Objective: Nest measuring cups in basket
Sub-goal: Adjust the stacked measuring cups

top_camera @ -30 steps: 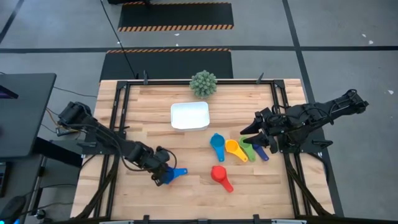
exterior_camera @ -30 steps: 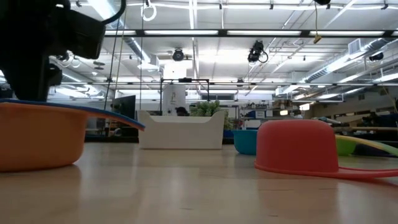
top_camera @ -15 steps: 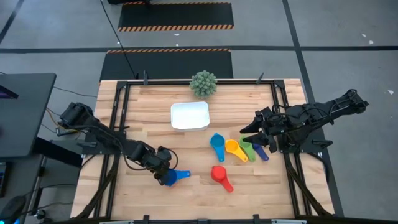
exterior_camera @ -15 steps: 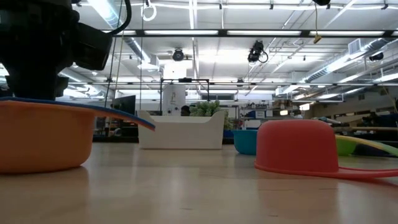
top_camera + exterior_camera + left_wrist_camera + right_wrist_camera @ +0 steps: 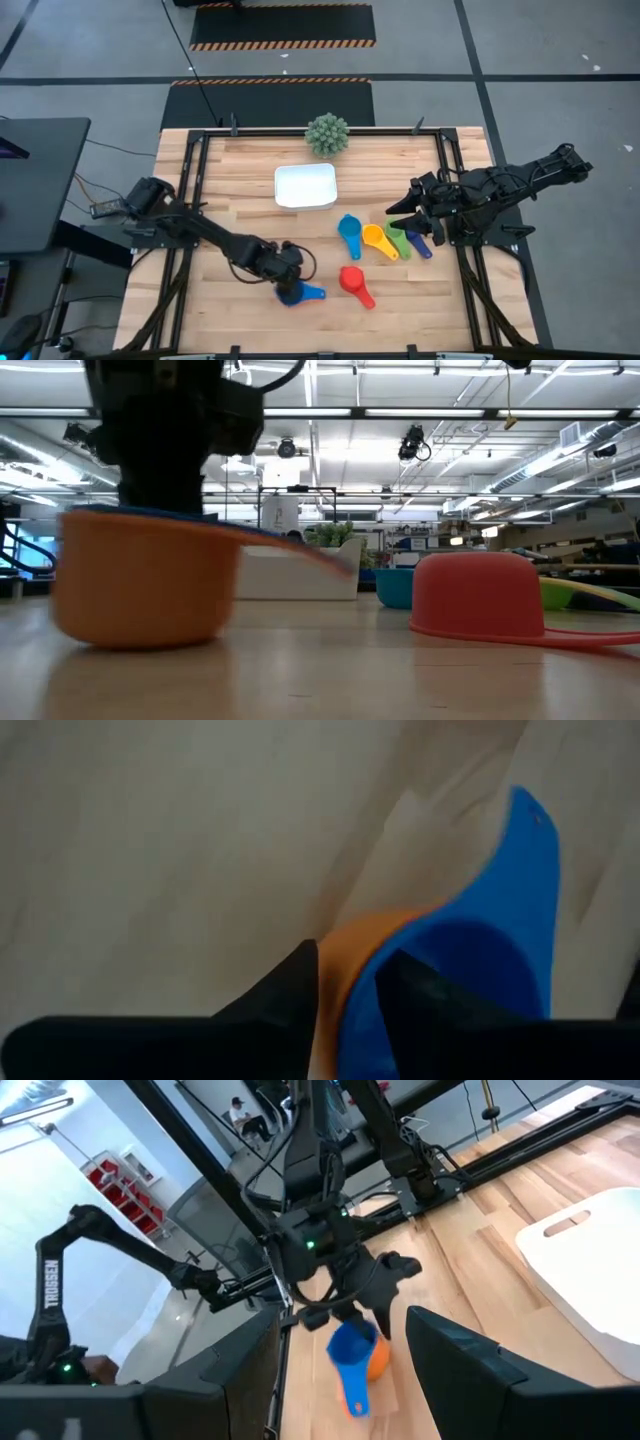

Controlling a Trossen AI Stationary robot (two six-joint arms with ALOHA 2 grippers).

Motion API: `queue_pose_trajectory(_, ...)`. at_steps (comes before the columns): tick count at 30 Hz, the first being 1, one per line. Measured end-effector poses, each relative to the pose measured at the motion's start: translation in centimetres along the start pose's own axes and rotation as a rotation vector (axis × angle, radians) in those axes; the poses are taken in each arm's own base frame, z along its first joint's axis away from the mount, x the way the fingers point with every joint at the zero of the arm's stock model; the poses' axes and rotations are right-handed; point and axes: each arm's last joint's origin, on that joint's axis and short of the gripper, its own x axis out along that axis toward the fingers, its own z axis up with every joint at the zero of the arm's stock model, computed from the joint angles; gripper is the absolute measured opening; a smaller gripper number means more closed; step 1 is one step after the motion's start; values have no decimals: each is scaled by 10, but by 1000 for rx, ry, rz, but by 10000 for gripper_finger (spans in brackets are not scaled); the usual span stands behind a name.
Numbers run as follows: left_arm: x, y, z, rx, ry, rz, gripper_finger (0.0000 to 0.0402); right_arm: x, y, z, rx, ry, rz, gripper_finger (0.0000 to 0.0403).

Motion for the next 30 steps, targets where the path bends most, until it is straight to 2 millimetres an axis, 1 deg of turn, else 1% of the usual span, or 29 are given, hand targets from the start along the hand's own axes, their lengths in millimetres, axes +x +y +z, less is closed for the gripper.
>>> queue_pose_trajectory(3, 4, -6, 7, 36, -5, 23, 107, 0, 0, 0, 0, 1, -1, 224)
queue_pose_trajectory(7, 8, -7, 15, 22, -22, 33, 107, 0, 0, 0, 0, -2, 1, 224)
queue_pose_trajectory(12, 11, -3, 19, 25, -38, 65, 107, 0, 0, 0, 2, 4, 9, 224)
queue_pose_trajectory(16, 12, -2, 22, 74, -42, 63, 107, 0, 1, 0, 4, 7, 17, 224)
queue_pose_trajectory(19, 13, 2, 27, 94, -54, 72, 107, 0, 1, 0, 5, 8, 17, 224)
queue_pose_trajectory(22, 14, 7, 33, 80, -70, 86, 107, 0, 1, 0, 8, 9, 17, 224)
queue_pose_trajectory(26, 14, 10, 42, 64, -102, 70, 107, 0, 1, 0, 8, 9, 17, 224)
queue_pose_trajectory(30, 14, 11, 44, 79, -69, 36, 107, 0, 0, 0, 8, 11, 15, 224)
